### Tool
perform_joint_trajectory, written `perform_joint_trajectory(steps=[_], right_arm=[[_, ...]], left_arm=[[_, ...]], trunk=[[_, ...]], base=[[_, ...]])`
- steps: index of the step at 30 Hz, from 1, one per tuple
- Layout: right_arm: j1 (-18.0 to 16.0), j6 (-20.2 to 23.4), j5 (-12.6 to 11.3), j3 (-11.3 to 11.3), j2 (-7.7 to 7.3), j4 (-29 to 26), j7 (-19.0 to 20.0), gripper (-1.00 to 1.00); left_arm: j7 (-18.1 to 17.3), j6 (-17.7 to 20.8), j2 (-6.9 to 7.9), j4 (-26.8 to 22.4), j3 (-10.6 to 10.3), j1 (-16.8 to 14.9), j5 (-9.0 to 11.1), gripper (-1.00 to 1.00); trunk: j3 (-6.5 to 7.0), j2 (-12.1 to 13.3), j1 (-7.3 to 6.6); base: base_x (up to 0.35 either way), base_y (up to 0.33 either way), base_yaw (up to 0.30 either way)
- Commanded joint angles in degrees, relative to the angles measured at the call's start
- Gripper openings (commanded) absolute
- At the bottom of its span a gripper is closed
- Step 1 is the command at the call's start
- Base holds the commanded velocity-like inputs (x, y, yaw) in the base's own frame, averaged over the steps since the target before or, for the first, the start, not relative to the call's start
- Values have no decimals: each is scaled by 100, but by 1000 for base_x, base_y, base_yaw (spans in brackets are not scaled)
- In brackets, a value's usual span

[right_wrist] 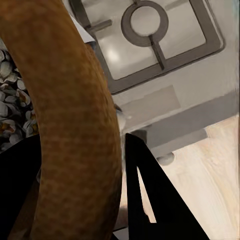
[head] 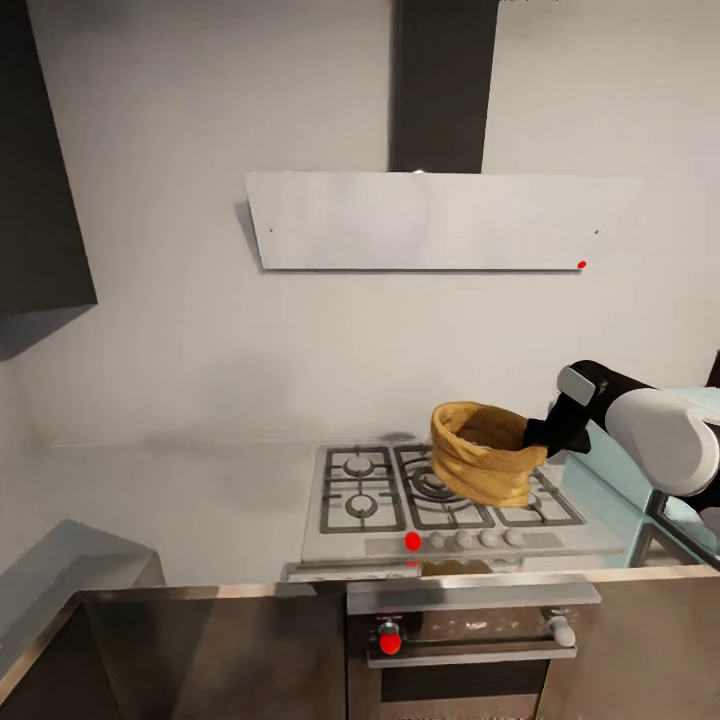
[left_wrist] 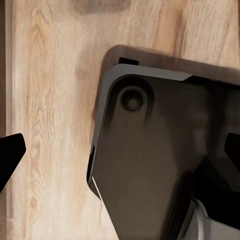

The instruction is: In the kitchen, take the popcorn bag from the countertop, put it into the microwave, and heat it until the popcorn is cooked so the cooked popcorn ends up inside the bag.

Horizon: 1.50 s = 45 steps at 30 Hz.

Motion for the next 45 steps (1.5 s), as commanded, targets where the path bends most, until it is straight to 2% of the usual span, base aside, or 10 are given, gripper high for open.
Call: perform_joint_trajectory(steps=[1, 37, 45], right_arm=[[-5, 3, 11, -52, -2, 11, -42, -100], [-5, 19, 11, -51, -2, 11, -42, -100], [-5, 6, 13, -50, 0, 13, -42, -100]], left_arm=[[-4, 30, -1, -11, 26, 1, -1, 100], [-4, 21, 52, -11, 26, 1, -1, 100], [-4, 21, 44, -11, 26, 1, -1, 100]], trunk=[[-2, -3, 2], [44, -3, 2], [55, -3, 2]], base=[[0, 0, -279], [0, 0, -279], [-191, 0, -152]])
